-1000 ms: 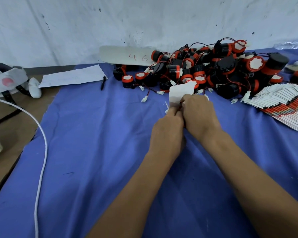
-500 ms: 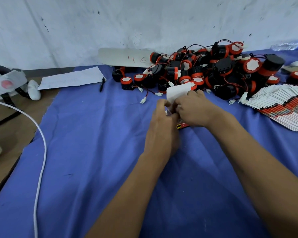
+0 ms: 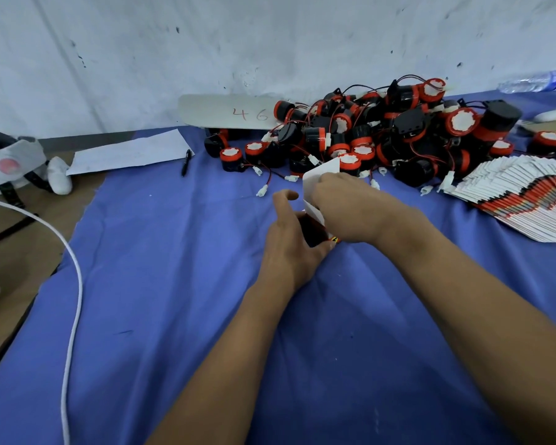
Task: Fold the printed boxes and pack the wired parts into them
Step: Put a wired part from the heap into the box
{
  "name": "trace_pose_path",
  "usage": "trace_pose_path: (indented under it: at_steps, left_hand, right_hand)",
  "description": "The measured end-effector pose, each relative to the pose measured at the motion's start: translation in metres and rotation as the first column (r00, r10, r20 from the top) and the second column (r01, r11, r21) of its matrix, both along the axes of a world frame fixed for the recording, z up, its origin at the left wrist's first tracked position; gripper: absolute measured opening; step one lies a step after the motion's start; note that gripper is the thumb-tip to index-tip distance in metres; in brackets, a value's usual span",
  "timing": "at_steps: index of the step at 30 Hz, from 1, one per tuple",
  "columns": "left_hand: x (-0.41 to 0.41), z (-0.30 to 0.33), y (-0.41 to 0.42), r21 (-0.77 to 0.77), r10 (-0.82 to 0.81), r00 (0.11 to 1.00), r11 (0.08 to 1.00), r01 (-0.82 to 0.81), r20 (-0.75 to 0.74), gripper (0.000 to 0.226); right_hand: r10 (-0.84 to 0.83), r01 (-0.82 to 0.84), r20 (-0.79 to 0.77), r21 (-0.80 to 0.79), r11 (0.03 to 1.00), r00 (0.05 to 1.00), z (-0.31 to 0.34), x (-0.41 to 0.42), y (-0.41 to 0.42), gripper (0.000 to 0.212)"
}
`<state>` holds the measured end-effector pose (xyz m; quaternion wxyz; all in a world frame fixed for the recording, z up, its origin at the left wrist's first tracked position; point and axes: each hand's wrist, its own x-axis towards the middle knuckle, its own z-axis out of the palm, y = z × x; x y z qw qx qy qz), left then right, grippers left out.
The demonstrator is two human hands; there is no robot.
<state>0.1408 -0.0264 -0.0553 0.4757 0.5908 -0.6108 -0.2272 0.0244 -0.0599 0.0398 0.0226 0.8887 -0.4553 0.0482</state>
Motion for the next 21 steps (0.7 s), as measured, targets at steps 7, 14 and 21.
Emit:
trace_pose_path:
  at_steps: [7, 14, 21]
  left_hand:
    - [0.002, -0.002, -0.001, -0.036, 0.004, 0.997, 0.999, -0.001, 0.072, 0.079]
    - [0.003, -0.004, -0.003, -0.02, 0.012, 0.997, 1.0, -0.011, 0.075, 0.079]
    - [0.003, -0.001, -0.003, 0.027, 0.04, 0.998, 0.999, -0.042, 0.041, 0.073]
  right_hand:
    - [0.063, -0.071, 0.168, 0.042, 0.997, 0.984, -0.006, -0.008, 0.001, 0.021]
    - [0.043, -0.07, 0.121, 0.228, 0.971, 0.992, 0.0, -0.01, 0.001, 0.031]
    - [0.061, -0.087, 0.095, 0.304, 0.949, 0.994, -0.002, -0.017, -0.002, 0.029]
